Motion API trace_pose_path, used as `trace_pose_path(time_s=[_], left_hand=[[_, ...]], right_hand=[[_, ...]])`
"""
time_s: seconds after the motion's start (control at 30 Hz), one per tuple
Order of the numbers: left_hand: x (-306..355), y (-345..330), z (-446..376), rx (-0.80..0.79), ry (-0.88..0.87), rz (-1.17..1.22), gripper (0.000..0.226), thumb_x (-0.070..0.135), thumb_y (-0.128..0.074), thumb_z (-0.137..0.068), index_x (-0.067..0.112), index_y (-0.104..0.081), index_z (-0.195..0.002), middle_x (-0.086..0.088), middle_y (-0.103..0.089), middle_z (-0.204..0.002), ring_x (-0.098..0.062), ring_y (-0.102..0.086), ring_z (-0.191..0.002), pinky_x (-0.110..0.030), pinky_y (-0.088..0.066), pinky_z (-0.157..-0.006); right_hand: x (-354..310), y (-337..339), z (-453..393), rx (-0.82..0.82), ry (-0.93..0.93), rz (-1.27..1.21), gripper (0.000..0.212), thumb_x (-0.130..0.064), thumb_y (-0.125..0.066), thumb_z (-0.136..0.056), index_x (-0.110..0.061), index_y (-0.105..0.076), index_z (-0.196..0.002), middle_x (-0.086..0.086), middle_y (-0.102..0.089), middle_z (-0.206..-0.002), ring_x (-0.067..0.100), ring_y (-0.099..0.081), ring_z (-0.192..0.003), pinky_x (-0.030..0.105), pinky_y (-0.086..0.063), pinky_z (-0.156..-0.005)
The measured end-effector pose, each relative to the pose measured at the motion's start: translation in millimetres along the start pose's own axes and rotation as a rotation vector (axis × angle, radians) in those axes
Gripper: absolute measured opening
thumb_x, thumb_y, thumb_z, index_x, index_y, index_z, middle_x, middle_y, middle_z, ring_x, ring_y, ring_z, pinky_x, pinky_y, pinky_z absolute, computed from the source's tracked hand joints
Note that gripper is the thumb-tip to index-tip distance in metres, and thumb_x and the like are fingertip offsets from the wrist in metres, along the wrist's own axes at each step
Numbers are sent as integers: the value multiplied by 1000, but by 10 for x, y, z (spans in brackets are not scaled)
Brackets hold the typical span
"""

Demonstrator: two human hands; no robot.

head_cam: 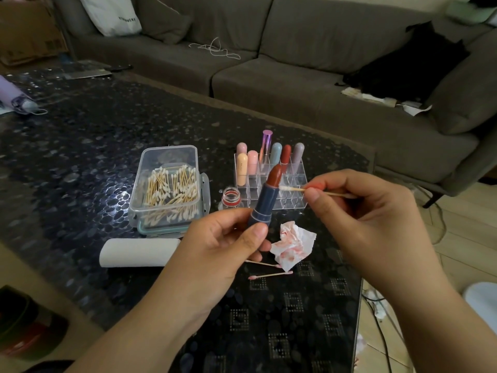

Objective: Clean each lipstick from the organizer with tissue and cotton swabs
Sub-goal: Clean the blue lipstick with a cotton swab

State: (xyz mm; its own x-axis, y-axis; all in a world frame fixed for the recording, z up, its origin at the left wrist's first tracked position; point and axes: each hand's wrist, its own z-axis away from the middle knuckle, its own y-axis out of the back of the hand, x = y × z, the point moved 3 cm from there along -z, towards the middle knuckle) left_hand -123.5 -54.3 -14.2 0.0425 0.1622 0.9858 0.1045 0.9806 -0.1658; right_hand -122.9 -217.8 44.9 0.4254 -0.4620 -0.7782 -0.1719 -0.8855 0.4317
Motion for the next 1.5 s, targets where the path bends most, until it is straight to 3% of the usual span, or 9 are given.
trace_pose_path(time_s=[0.17, 0.3, 0.43, 0.5, 0.67, 0.87, 0.97, 1.23, 1.5], left_hand=[[-3, 4, 6, -40, -7, 26, 42, 43, -66, -56, 27, -74, -93, -1, -71, -80, -18, -62, -80, -31, -44, -77], [-1, -7, 16, -80, -11, 40, 30, 36, -59, -70, 31, -73, -95, 3, -69, -82, -16, -57, -80, -31, -45, -80], [-11, -44, 33, -99, 13, 127, 27, 30, -52, -77, 22, -73, -92, 5, -61, -72, -10, -51, -69, -26, -42, -67], [-16, -53, 33, -119, 36, 183, 19, 30, -60, -83, 22, -74, -93, 5, -57, -70, -9, -48, -65, -25, -41, -61], [-24, -71, 42, -189, 48, 212, 29, 33, -51, -79, 22, -72, -95, 3, -52, -70, -9, -43, -63, -24, -40, -57], [-45, -91, 34, -220, 39, 136, 33, 28, -51, -78, 21, -46, -110, 4, -46, -67, -9, -38, -59, -22, -40, -56], [-45, -91, 32, -226, 39, 147, 31, 27, -51, -78, 19, -46, -108, 4, -46, -66, -8, -38, -58, -21, -39, -55], [-34, -77, 40, -236, 40, 167, 28, 28, -50, -80, 18, -51, -106, 4, -49, -68, -10, -38, -60, -23, -36, -59], [-12, -81, 50, -232, 33, 195, 26, 27, -48, -81, 13, -51, -103, 6, -53, -68, -9, -39, -60, -21, -37, -56]], right_hand=[[-8, 0, -4, -15, 2, -36, 4, -28, -66, -79, -31, -68, -76, 3, -56, -59, 9, -46, -51, 11, -37, -48], [12, 0, -18, -17, 6, -53, 8, -24, -67, -81, -29, -68, -76, 3, -52, -55, 7, -43, -49, 11, -37, -48], [6, -14, -12, -20, -2, -76, 5, -30, -64, -77, -28, -68, -75, -2, -50, -53, 5, -42, -49, 10, -35, -48], [-11, -17, -7, -25, -4, -74, 6, -32, -63, -77, -29, -68, -76, 0, -51, -54, 6, -44, -49, 10, -36, -49], [-34, -22, 3, -41, -6, -78, 6, -30, -63, -77, -28, -68, -76, 10, -52, -57, 9, -43, -49, 12, -37, -48], [-18, -27, -6, -34, -4, -88, 5, -30, -64, -76, -28, -68, -75, 7, -51, -55, 8, -42, -49, 10, -35, -48], [-10, -26, -8, -22, -7, -94, 4, -30, -64, -75, -29, -67, -73, 0, -50, -53, 6, -42, -50, 8, -35, -48], [18, -13, -8, -34, -18, -78, 9, -20, -67, -82, -24, -69, -75, 13, -49, -57, 12, -40, -50, 14, -36, -48], [28, -8, -11, -33, -26, -94, 9, -20, -67, -82, -24, -69, -74, 14, -49, -57, 11, -40, -50, 14, -36, -48]])
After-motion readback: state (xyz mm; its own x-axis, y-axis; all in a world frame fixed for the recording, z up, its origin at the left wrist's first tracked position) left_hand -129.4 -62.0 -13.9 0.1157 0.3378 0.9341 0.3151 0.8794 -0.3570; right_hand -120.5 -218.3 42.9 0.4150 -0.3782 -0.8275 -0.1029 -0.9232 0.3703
